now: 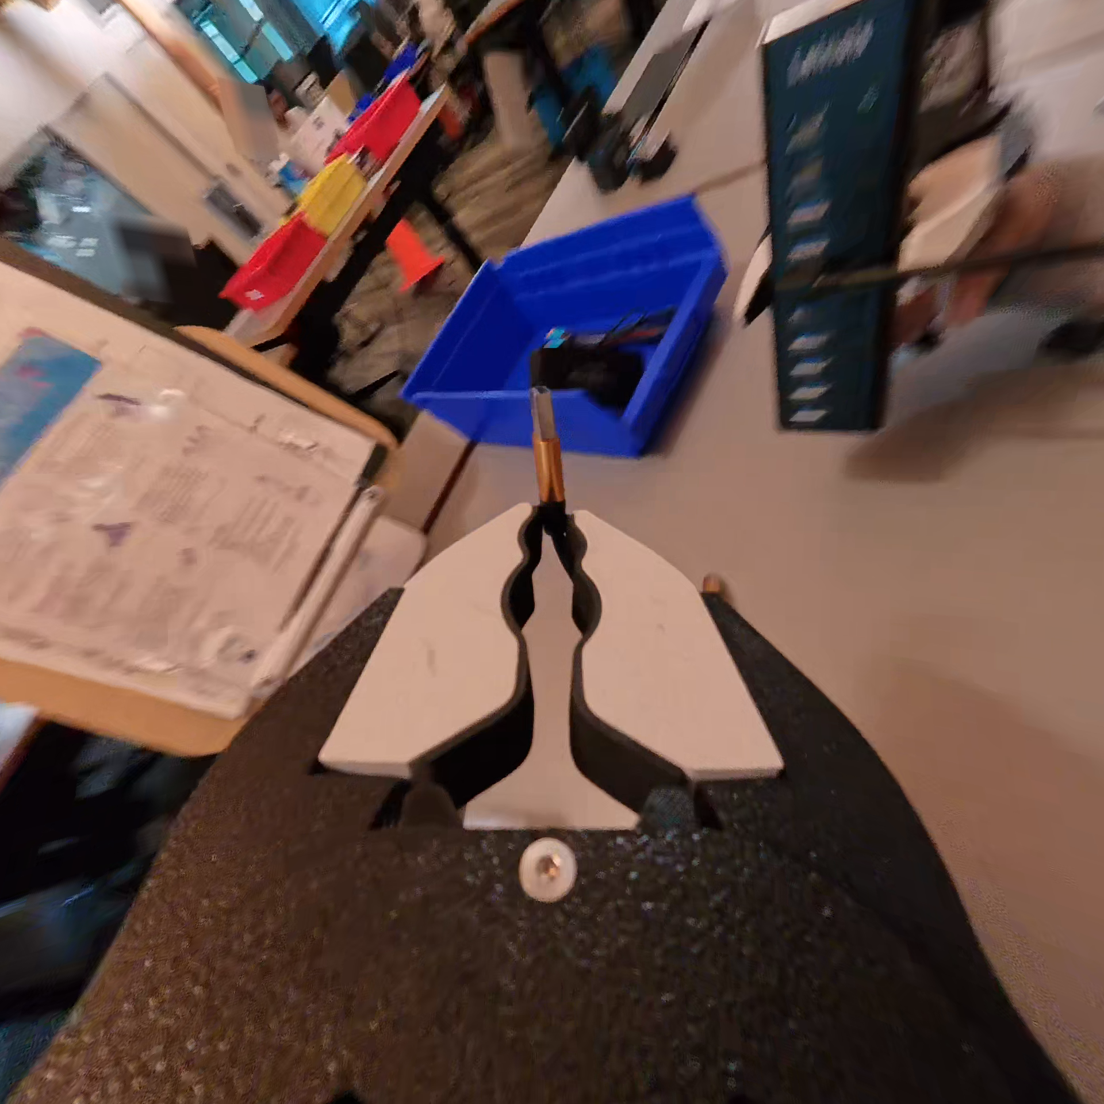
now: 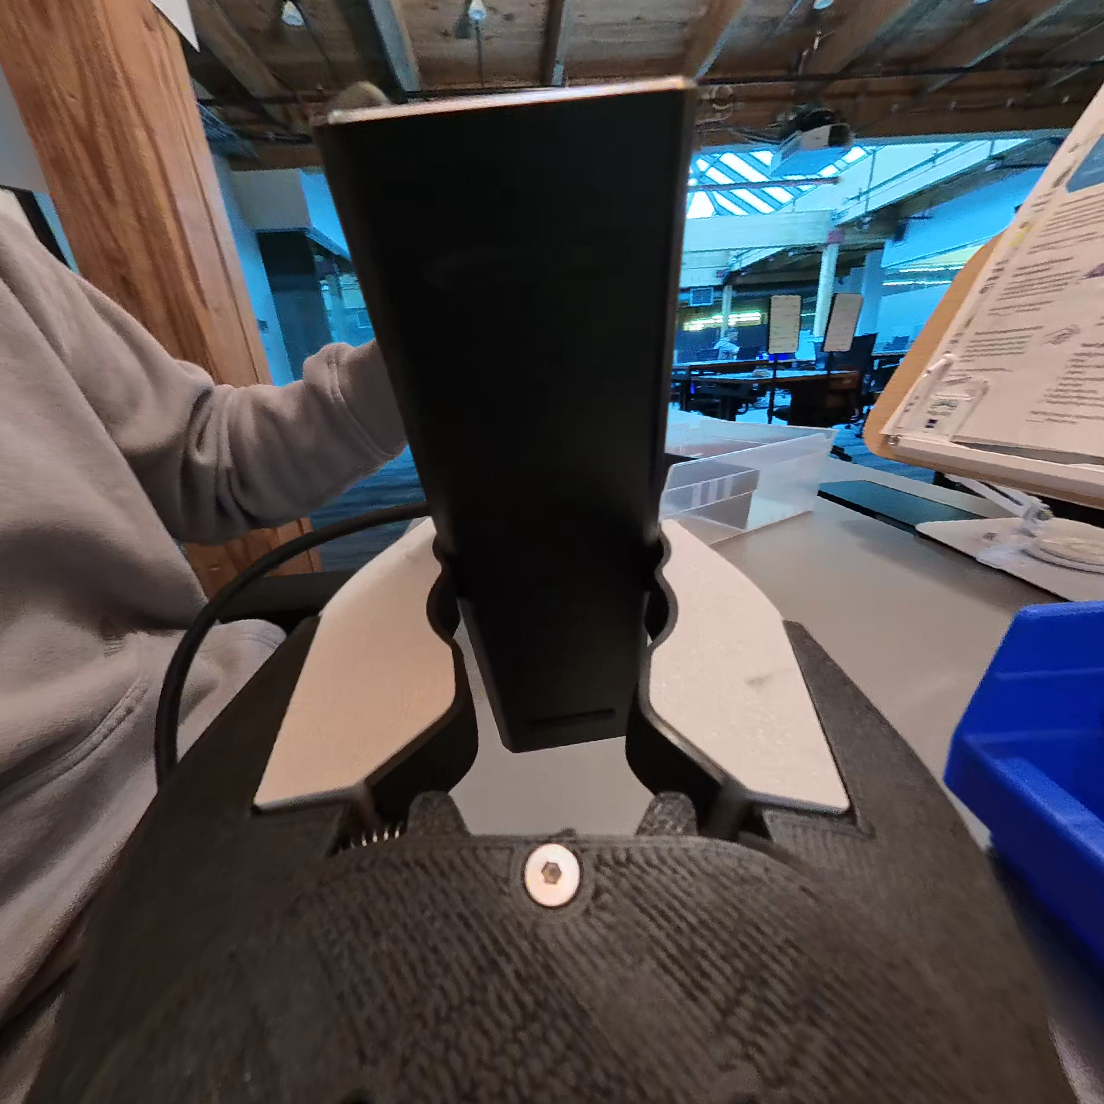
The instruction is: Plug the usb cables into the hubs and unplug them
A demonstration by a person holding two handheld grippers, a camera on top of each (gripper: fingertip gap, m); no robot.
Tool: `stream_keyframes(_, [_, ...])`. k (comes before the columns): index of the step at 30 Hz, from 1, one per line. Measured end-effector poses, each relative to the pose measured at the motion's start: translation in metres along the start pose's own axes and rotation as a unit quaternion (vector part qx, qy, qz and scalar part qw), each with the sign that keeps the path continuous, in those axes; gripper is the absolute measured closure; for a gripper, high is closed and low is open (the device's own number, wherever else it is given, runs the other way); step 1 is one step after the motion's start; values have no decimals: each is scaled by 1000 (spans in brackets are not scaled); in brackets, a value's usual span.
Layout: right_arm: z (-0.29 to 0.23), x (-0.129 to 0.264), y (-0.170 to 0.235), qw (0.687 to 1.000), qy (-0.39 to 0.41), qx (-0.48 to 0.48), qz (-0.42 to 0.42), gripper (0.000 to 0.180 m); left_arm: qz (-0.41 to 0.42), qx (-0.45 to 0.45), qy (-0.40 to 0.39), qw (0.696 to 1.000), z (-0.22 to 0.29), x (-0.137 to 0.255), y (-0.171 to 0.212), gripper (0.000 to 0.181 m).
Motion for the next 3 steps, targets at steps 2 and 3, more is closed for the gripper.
stream_keyframes(2, [-1,-2,2,1000,-4,-4,-2,118,-33,-98,-34,994,6,-4,10,174])
stream_keyframes(3, [0,-2,4,1000,-2,-6,-7,118,-46,-143,-44,988,12,-6,12,174])
Point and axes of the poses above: each gripper's, where its closed fingertips meet, x back along the fingers, y out of its underside, z = x × y across the jaws, the point moved 1 cm from there along x, back along the fingers, and after that the axes turned 12 degrees about -y, right-handed, at the moved point
